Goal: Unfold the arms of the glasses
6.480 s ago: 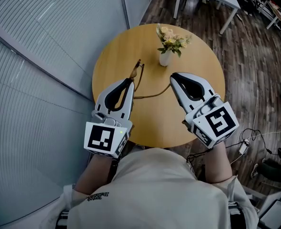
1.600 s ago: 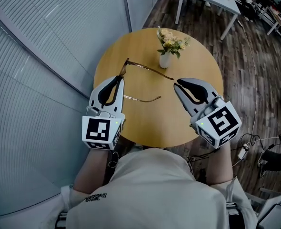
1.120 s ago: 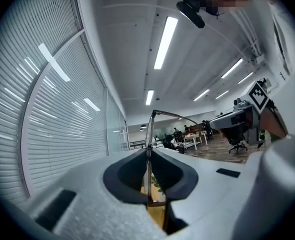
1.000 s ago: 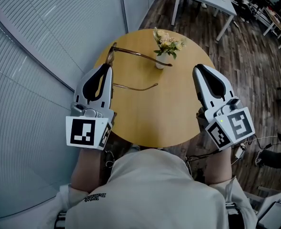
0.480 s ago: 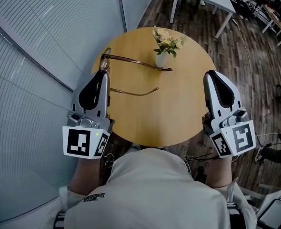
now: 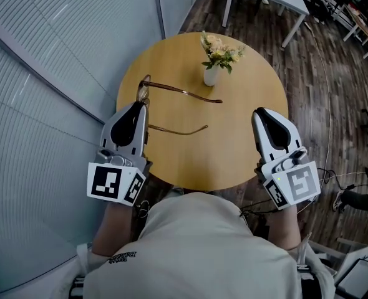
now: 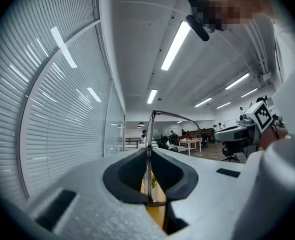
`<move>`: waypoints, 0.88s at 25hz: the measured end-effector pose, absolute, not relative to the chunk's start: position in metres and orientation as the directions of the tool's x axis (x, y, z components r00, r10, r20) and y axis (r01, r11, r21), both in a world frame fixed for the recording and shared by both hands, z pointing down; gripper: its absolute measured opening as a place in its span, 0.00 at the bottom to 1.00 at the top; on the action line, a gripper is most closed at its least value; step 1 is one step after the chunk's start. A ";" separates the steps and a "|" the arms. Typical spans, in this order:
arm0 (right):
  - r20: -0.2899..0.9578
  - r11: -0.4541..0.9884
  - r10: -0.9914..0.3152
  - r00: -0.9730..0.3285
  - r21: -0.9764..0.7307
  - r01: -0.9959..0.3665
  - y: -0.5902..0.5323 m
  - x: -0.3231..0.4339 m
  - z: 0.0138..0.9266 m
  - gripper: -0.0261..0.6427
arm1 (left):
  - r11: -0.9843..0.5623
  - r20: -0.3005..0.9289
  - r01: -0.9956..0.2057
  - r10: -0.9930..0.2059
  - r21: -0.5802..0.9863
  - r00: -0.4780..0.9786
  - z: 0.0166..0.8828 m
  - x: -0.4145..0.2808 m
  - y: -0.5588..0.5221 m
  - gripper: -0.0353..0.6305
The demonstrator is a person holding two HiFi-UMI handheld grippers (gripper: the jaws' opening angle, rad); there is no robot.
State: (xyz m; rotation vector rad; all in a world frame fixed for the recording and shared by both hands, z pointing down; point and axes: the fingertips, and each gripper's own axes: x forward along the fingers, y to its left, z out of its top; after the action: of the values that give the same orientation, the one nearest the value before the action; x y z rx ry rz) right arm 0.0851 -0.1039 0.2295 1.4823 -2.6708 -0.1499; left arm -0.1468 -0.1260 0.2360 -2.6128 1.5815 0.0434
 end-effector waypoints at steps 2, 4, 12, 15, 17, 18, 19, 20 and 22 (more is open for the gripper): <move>0.050 0.541 -0.841 -0.539 0.112 -0.834 -0.104 0.079 0.239 0.11 | -0.463 -0.050 -0.884 -0.883 -0.062 0.466 0.243 -0.147 -0.127 0.12; 0.066 0.550 -0.835 -0.546 0.120 -0.827 -0.104 0.075 0.247 0.10 | -0.466 -0.030 -0.883 -0.883 -0.055 0.468 0.250 -0.147 -0.127 0.12; 0.091 0.563 -0.827 -0.555 0.118 -0.818 -0.115 0.069 0.262 0.10 | -0.468 -0.016 -0.884 -0.884 -0.021 0.468 0.258 -0.151 -0.133 0.12; 0.097 0.587 -0.809 -0.580 0.083 -0.805 -0.118 0.065 0.264 0.10 | -0.464 -0.017 -0.886 -0.886 -0.015 0.464 0.261 -0.153 -0.136 0.12; 0.105 0.604 -0.796 -0.596 0.076 -0.793 -0.117 0.060 0.265 0.10 | -0.462 -0.015 -0.887 -0.887 -0.010 0.462 0.263 -0.154 -0.137 0.12; 0.110 0.608 -0.793 -0.599 0.082 -0.790 -0.117 0.058 0.266 0.10 | -0.461 -0.013 -0.887 -0.887 -0.009 0.461 0.264 -0.154 -0.137 0.12; 0.116 0.611 -0.791 -0.601 0.088 -0.787 -0.117 0.057 0.267 0.10 | -0.460 -0.011 -0.888 -0.888 -0.008 0.460 0.264 -0.155 -0.137 0.12; 0.120 0.614 -0.789 -0.603 0.090 -0.785 -0.116 0.055 0.267 0.10 | -0.459 -0.009 -0.888 -0.888 -0.007 0.459 0.265 -0.155 -0.137 0.12; 0.127 0.618 -0.785 -0.607 0.087 -0.781 -0.117 0.054 0.269 0.10 | -0.457 -0.006 -0.890 -0.890 -0.005 0.457 0.266 -0.156 -0.138 0.12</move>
State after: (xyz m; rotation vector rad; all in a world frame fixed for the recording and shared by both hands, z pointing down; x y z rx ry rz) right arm 0.0537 -0.1171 0.2690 1.3091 -2.6865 -0.0340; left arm -0.1558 -0.1376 0.2660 -2.6745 1.6336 0.0041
